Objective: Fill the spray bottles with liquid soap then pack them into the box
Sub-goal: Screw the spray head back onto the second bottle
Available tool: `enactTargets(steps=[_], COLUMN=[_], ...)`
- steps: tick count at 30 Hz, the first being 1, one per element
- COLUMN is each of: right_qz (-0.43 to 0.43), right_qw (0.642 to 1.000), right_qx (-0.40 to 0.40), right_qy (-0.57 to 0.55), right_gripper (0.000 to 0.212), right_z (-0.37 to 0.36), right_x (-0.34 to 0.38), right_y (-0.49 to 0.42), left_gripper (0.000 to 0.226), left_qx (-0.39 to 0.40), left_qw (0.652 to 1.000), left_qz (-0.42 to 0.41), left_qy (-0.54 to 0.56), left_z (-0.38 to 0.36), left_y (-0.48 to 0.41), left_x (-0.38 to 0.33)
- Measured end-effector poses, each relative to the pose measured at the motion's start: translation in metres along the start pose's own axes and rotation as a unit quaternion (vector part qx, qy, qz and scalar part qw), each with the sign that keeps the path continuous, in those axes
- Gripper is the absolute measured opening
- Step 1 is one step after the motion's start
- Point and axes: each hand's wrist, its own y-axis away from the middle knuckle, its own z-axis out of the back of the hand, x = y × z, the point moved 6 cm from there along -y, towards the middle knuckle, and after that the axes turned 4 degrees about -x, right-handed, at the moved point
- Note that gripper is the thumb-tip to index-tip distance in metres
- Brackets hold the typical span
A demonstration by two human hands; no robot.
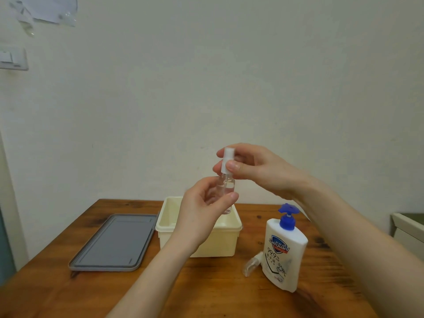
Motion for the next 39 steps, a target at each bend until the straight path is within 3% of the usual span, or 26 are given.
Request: enactTargets(steps=[4,7,10,13,16,18,20,23,26,29,33,35,39], right_qz=[-0.001,-0.005,-0.012,-0.031,-0.005,0.01,0.001,-0.029,-0.002,0.016,-0.02,-0.032,-0.006], right_qw=[1.0,0.998,0.991,0.995,0.995,0.992,0.989,0.993,0.99,0.991,0.992,0.988,0.993], right_qx=[0.0,-0.059,-0.118,-0.098,-0.075,-0.107,-0.147,-0.103,-0.07,-0.107,-0.062,-0.028,-0.089], right_qy=[0.0,0.015,0.062,-0.001,-0.07,-0.059,-0.02,-0.057,-0.125,-0.082,-0.111,-0.15,-0.075], right_gripper=[0.022,0.017,0.034,0.054,0.031,0.023,0.027,0.045,0.031,0.021,0.038,0.033,0.023], right_z=[0.0,0.001,0.001,0.002,0.006,0.006,0.006,0.0,0.003,0.006,-0.001,-0.003,-0.002], right_x=[0.001,-0.002,-0.004,-0.005,0.0,0.0,-0.003,-0.011,-0.007,-0.005,-0.013,-0.016,-0.016], right_y=[0.001,0.0,-0.001,0.001,0.003,0.001,-0.002,-0.003,-0.001,-0.005,-0.008,-0.006,-0.007], left_gripper=[0.025,0.03,0.033,0.03,0.029,0.032,0.033,0.03,0.029,0.028,0.027,0.026,0.029], left_qx=[-0.002,-0.008,-0.009,-0.009,-0.013,-0.016,-0.016,-0.017,-0.022,-0.026,-0.032,-0.034,-0.037], left_qw=[1.0,1.0,1.0,1.0,1.0,1.0,1.0,1.0,1.0,0.999,0.999,0.999,0.999], left_qz=[0.0,-0.002,-0.003,-0.001,-0.009,-0.013,-0.008,-0.004,-0.007,-0.008,-0.007,-0.009,-0.01], left_qy=[-0.011,-0.019,-0.024,-0.009,-0.017,-0.024,-0.021,-0.018,-0.019,-0.024,-0.021,-0.019,-0.032], left_z=[0.0,0.0,-0.001,-0.001,0.001,0.002,0.001,0.002,0.004,0.004,0.005,0.006,0.007], left_y=[-0.001,0.0,0.0,-0.002,-0.004,-0.004,-0.003,-0.003,-0.005,-0.004,-0.005,-0.005,-0.006], left_x=[0.001,0.001,0.002,0.001,-0.001,-0.001,0.001,0.003,0.002,0.001,0.002,0.001,0.001])
